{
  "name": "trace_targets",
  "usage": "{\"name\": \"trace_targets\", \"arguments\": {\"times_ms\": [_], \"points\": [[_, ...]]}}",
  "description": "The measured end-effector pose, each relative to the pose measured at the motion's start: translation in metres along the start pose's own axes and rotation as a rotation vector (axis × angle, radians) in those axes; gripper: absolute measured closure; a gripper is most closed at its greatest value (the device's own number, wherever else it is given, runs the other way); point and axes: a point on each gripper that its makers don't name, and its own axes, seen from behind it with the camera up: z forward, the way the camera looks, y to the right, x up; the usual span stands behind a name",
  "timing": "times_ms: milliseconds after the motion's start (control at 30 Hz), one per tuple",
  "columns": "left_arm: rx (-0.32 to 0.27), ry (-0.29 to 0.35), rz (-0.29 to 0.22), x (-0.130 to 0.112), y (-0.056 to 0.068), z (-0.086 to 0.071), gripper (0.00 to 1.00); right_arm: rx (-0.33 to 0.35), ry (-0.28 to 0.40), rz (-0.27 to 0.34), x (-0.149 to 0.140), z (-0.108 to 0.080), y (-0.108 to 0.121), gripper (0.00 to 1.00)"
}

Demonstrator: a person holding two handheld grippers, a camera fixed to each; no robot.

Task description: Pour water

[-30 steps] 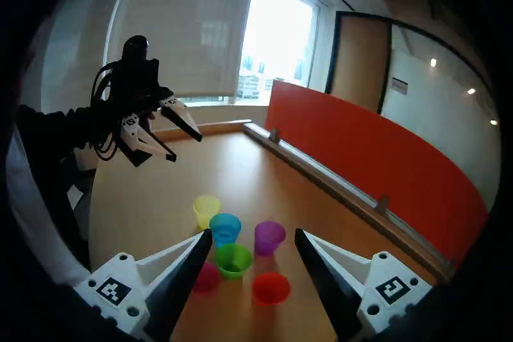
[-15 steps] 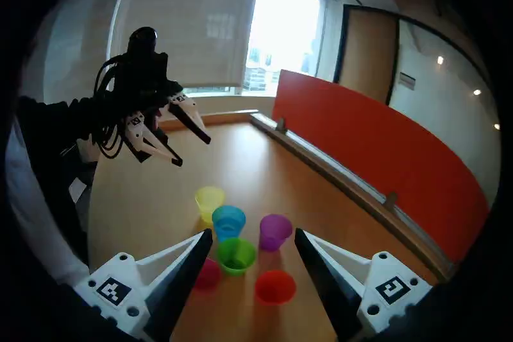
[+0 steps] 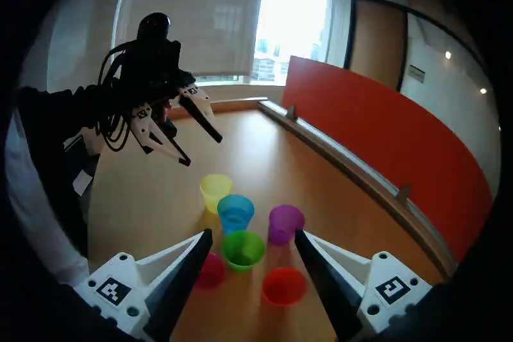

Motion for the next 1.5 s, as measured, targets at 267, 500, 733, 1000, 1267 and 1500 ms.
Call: {"name": "trace_targets", "arguments": {"times_ms": [267, 500, 733, 1000, 1267, 1500], "points": [[-0.023, -0.041, 0.004, -0.017, -0.001, 0.008, 0.14, 0.019, -0.021, 0.001, -0.011, 0.016, -0.001, 0.00], [-0.040, -0.084, 0.009, -0.031, -0.001, 0.019, 0.14, 0.037, -0.040, 0.003, -0.021, 0.031, -0.003, 0.00], [-0.063, -0.119, 0.016, -0.039, 0.001, 0.032, 0.14, 0.054, -0.062, 0.003, -0.031, 0.044, -0.006, 0.00], [-0.082, -0.159, 0.031, -0.048, 0.004, 0.046, 0.14, 0.066, -0.081, 0.007, -0.042, 0.054, -0.005, 0.00], [-0.092, -0.197, 0.043, -0.056, 0.005, 0.057, 0.14, 0.074, -0.100, 0.003, -0.053, 0.062, -0.005, 0.00], [-0.096, -0.235, 0.052, -0.064, 0.004, 0.070, 0.14, 0.082, -0.114, 0.004, -0.061, 0.069, -0.005, 0.00]]}}
